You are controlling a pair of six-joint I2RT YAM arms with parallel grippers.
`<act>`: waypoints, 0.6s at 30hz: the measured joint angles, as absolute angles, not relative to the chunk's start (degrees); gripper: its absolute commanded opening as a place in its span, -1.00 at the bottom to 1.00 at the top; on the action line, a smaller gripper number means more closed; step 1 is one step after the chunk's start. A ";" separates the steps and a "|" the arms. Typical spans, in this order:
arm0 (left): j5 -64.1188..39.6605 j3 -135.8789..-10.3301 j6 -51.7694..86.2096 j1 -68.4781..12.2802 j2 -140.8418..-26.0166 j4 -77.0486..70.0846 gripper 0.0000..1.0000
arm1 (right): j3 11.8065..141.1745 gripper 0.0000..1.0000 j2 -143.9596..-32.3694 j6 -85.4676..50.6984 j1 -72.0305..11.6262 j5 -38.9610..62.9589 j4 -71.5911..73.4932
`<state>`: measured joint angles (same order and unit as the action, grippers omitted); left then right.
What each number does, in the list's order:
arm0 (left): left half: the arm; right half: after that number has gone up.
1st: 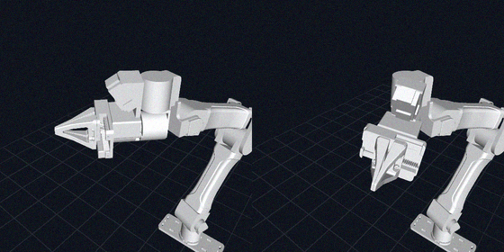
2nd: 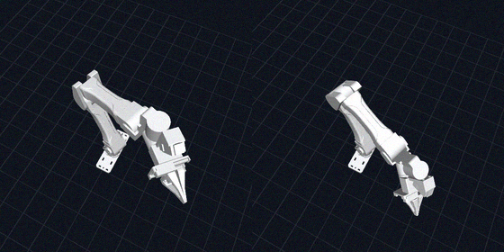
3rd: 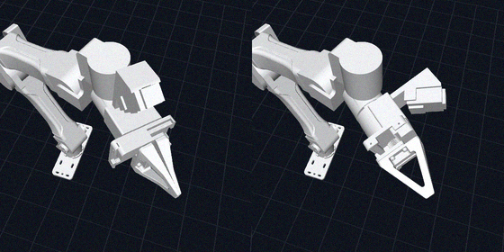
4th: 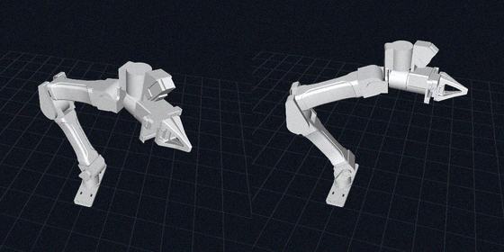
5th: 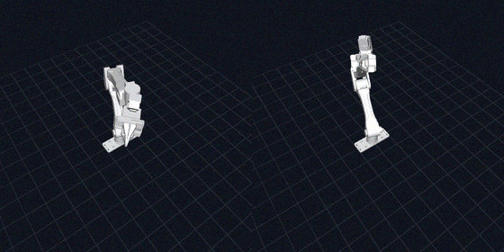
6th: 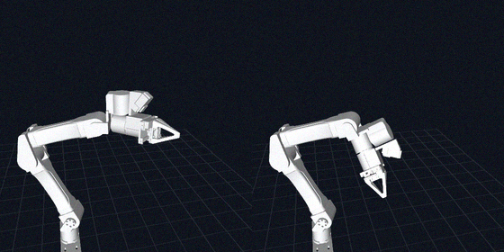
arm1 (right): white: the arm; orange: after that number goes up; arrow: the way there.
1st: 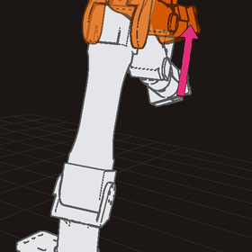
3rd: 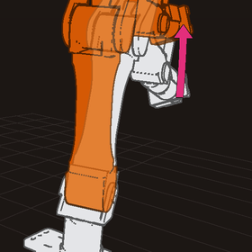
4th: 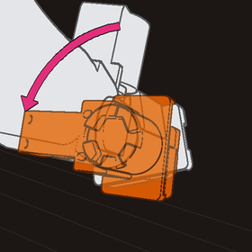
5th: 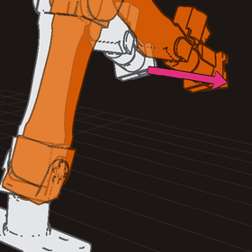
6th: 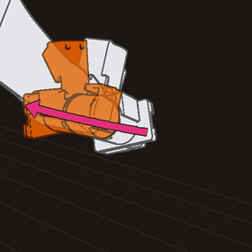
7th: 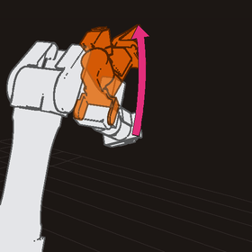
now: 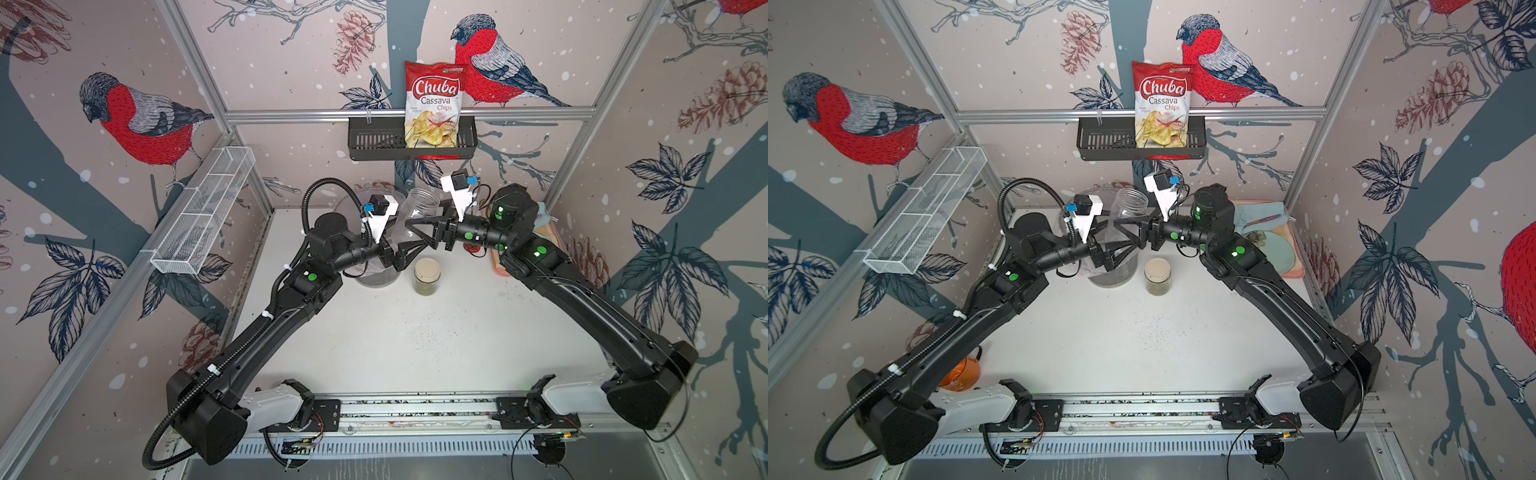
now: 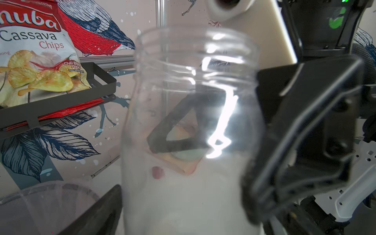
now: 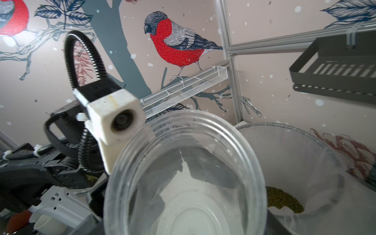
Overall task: Empty moldy mung beans from jars
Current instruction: Place the jar at the center of the board.
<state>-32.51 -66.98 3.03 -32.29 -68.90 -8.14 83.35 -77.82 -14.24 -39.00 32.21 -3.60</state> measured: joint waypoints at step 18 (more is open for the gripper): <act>-16.16 -63.96 0.84 -32.32 -58.41 -3.05 0.97 | 87.13 0.06 -85.23 -8.93 -31.86 -6.02 -10.74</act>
